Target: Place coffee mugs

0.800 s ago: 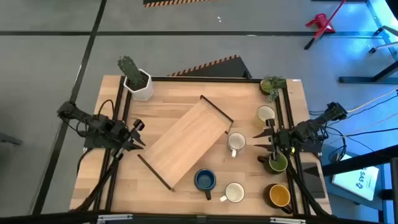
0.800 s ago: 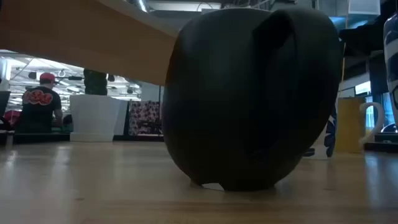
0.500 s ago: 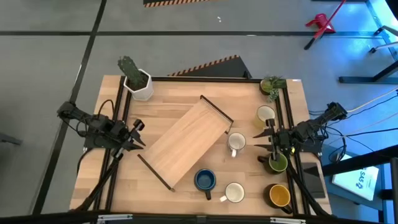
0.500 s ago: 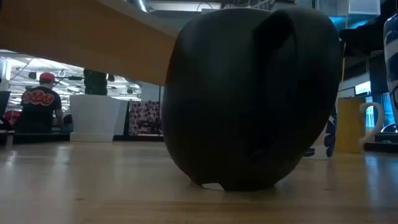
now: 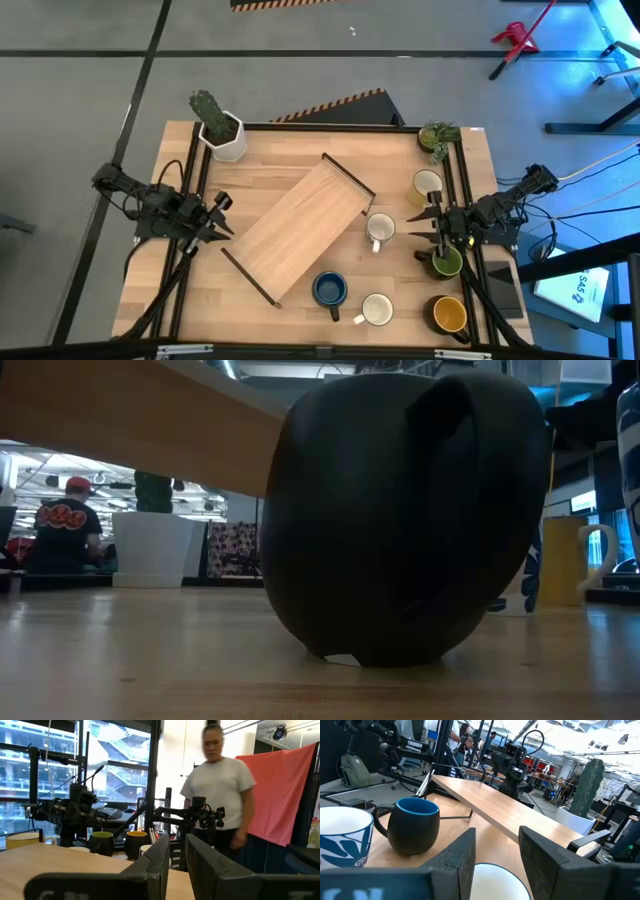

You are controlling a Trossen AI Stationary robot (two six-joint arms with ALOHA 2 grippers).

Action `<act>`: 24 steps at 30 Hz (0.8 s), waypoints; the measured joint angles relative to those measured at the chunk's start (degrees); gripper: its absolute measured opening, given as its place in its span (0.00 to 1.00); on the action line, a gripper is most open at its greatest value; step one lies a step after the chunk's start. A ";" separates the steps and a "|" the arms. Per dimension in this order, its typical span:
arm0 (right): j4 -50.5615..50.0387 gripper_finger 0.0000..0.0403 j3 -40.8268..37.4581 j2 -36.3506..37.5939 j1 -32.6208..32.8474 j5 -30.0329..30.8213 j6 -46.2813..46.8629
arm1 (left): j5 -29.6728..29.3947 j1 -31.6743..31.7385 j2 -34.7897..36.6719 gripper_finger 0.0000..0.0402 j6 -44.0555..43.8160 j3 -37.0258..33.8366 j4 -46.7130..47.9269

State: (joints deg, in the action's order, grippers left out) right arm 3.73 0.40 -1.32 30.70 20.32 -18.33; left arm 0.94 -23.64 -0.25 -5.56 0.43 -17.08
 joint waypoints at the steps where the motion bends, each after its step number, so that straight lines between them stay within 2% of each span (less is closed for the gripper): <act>1: -0.01 0.34 0.00 0.00 0.02 0.00 0.00 | 0.01 0.00 0.00 0.14 0.00 0.00 0.02; 24: 0.64 0.34 -0.04 0.02 0.00 0.17 0.03 | 0.01 0.00 0.00 0.14 0.00 0.00 0.02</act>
State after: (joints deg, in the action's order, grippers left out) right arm 4.36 0.36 -1.30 30.70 20.49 -18.30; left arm 0.95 -23.64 -0.25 -5.56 0.42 -17.06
